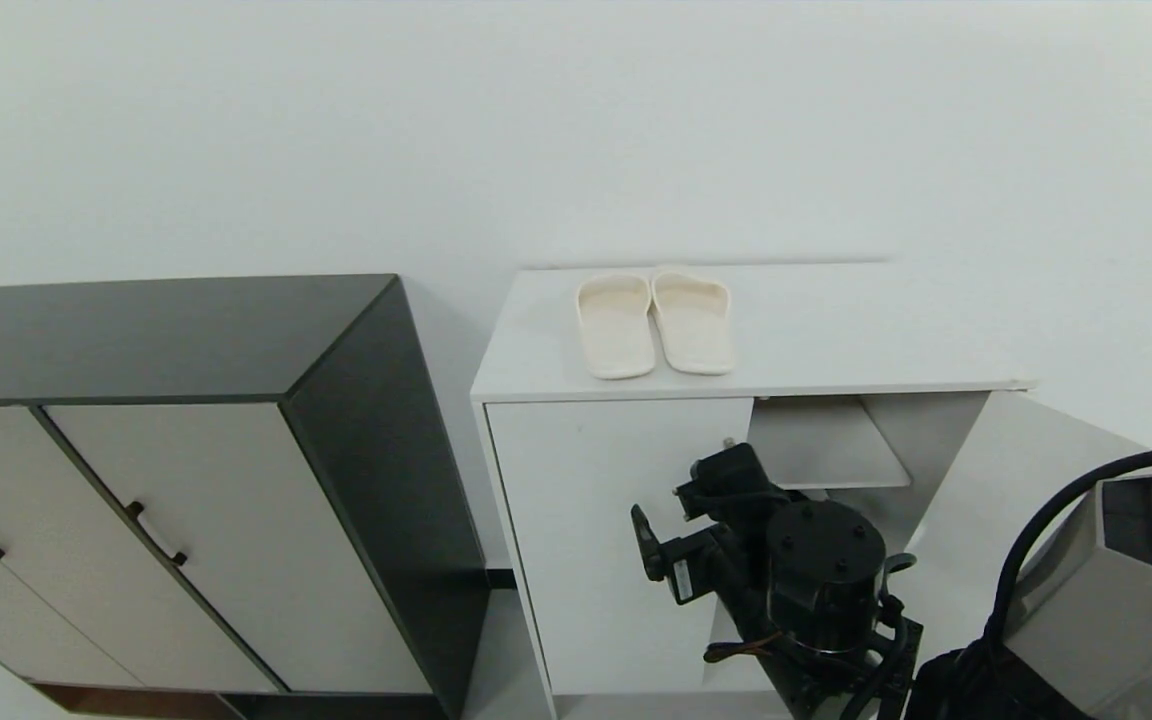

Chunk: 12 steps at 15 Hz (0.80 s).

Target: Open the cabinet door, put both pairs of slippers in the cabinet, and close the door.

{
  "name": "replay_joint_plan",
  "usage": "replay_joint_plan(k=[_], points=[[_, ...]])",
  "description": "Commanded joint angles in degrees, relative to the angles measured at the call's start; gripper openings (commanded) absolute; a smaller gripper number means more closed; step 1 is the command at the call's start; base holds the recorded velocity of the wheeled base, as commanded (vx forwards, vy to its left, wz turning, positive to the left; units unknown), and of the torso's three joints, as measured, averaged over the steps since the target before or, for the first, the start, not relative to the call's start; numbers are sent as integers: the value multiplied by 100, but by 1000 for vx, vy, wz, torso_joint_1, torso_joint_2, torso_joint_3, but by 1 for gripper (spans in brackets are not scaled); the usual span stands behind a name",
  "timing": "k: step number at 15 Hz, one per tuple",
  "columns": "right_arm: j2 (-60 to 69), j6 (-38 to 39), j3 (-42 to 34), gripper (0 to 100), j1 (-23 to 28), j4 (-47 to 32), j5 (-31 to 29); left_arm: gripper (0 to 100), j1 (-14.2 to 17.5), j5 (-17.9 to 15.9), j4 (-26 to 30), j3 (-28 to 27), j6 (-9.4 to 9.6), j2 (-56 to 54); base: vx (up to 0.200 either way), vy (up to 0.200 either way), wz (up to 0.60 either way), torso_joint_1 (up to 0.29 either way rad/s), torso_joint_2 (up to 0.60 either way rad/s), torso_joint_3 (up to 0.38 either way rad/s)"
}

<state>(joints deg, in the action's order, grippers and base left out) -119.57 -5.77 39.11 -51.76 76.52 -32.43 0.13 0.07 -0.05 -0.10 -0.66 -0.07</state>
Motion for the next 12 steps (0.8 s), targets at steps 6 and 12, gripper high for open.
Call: replay_joint_plan(k=[6,12], points=[[-5,5,18,100,35,47,43,0,4,1,-4,1,4,7,0,0,0,250,-579,-328],[346,-276,598,100,175,-603,281,0,4,1,-4,1,4,7,0,0,0,49,-106,-59]])
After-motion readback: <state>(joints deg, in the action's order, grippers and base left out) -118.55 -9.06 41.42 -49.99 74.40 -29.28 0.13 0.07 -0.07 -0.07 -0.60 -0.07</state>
